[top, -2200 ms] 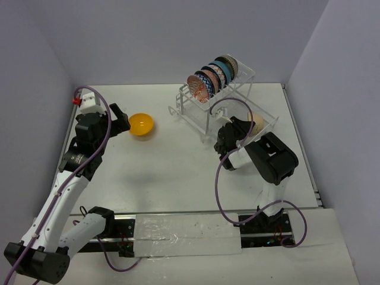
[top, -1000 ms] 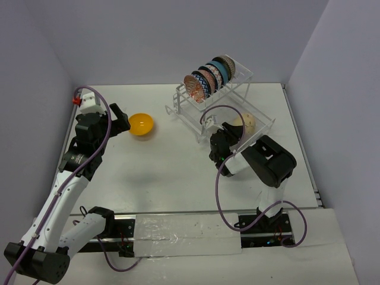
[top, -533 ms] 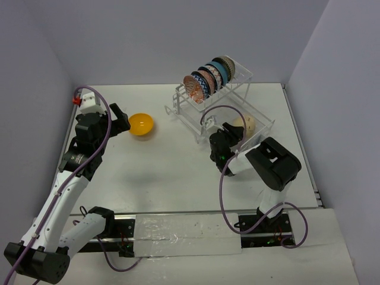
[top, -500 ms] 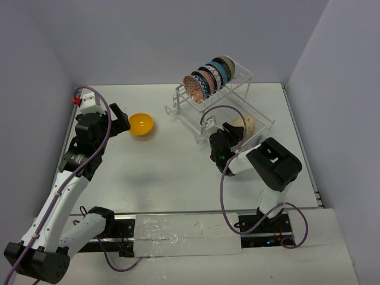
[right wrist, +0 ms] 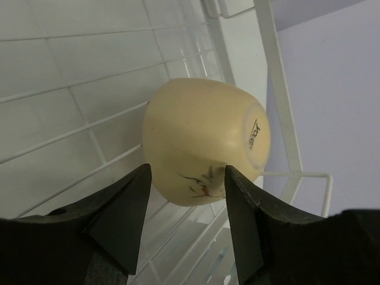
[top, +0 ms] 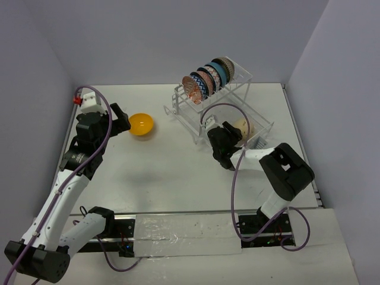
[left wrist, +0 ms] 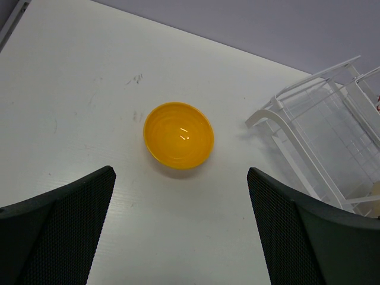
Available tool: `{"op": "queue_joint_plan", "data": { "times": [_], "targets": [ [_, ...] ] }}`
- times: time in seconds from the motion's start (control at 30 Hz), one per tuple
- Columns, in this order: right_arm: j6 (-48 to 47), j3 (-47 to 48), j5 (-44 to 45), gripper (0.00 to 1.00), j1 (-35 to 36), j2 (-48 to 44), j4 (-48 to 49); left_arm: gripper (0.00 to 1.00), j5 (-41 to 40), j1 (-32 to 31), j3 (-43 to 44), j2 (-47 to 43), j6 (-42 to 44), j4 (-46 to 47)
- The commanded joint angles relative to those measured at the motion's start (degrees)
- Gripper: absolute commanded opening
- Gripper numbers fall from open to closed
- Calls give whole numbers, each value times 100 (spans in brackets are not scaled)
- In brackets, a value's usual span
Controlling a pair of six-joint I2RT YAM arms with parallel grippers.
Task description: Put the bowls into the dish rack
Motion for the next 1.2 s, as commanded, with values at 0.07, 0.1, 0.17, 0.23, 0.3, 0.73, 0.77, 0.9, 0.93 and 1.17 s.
{"op": "queue_joint_plan", "data": {
  "times": [0.07,0.1,0.17,0.23,0.3,0.73,0.77,0.9,0.93,1.17],
  "targets": [
    [584,241,-722,61,-13,-351,-927,99,14,30,6,33,91,200],
    [611,215,-731,61,-57,-421,-945,99,14,30,6,51,91,208],
    [681,136,-775,61,-101,-544,-945,99,32,39,6,59,83,208],
    [726,83,-828,61,-118,-667,-945,99,49,39,6,77,74,208],
    [805,31,-854,61,-119,-842,-945,99,58,48,6,103,65,208],
    [1604,-163,-960,63,-277,-2143,-936,99,278,100,50,551,-163,95],
    [1761,-198,-968,63,-294,-2362,-936,99,278,109,67,621,-207,68],
    [2210,-67,-1073,66,-496,-2978,-1181,99,409,118,138,1069,-313,-82],
    [2481,-14,-1300,66,-549,-3136,-1243,99,462,118,164,1140,-330,-99],
    [3915,338,-2374,75,-997,-4648,-1981,99,559,153,523,2280,-638,-467]
  ]
}}
